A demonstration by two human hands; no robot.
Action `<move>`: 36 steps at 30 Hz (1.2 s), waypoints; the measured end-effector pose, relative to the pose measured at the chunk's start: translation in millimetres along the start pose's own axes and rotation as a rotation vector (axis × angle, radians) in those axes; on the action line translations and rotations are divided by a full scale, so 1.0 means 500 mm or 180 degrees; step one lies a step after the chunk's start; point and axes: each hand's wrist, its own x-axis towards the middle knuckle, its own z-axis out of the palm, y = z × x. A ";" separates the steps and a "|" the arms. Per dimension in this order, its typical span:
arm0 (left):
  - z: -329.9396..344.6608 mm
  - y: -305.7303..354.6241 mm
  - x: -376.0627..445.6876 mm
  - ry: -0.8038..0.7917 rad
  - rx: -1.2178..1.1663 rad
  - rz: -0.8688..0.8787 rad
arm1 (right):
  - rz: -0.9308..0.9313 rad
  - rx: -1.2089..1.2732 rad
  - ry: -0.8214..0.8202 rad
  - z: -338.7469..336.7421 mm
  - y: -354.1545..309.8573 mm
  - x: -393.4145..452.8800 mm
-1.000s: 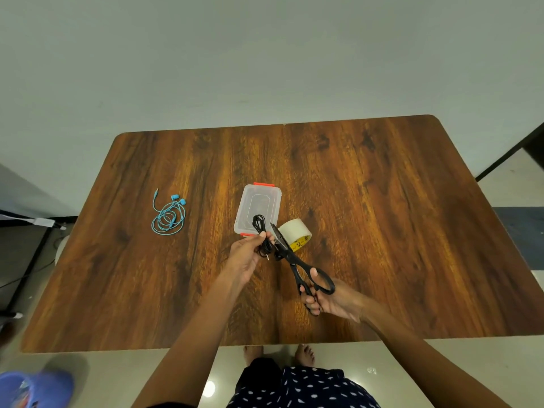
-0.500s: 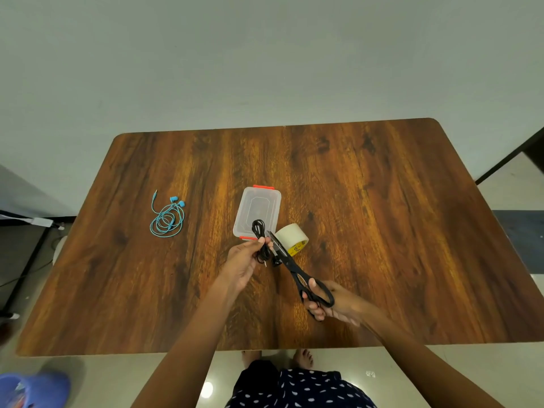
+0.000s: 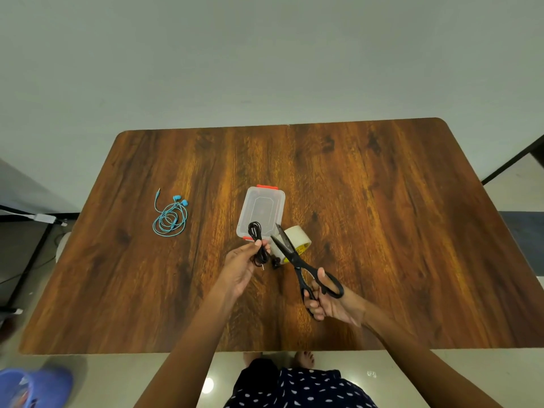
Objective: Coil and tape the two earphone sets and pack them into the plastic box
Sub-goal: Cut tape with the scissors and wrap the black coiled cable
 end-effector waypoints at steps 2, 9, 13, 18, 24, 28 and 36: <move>-0.007 0.003 0.000 -0.0044 -0.0009 0.0019 | -0.0003 -0.0014 -0.0002 -0.002 -0.003 0.000; -0.025 0.034 0.000 -0.0135 0.0047 0.0138 | 0.0072 -0.0185 0.0019 -0.010 -0.022 0.001; -0.031 0.047 -0.002 -0.0193 0.0054 0.0128 | 0.0138 0.0027 -0.0218 -0.021 -0.036 -0.003; -0.033 0.052 0.002 -0.0136 -0.0038 0.0159 | 0.0254 0.0520 -0.0641 -0.028 -0.041 -0.006; -0.040 0.054 0.008 -0.0137 -0.0075 0.0164 | 0.0271 0.1188 -0.1072 -0.029 -0.048 -0.007; -0.041 0.057 0.012 -0.0127 -0.0107 0.0149 | 0.0246 0.1673 -0.1312 -0.026 -0.050 -0.003; -0.030 0.043 0.004 -0.0035 -0.0357 0.0075 | 0.0053 0.2462 -0.1089 -0.016 -0.036 0.007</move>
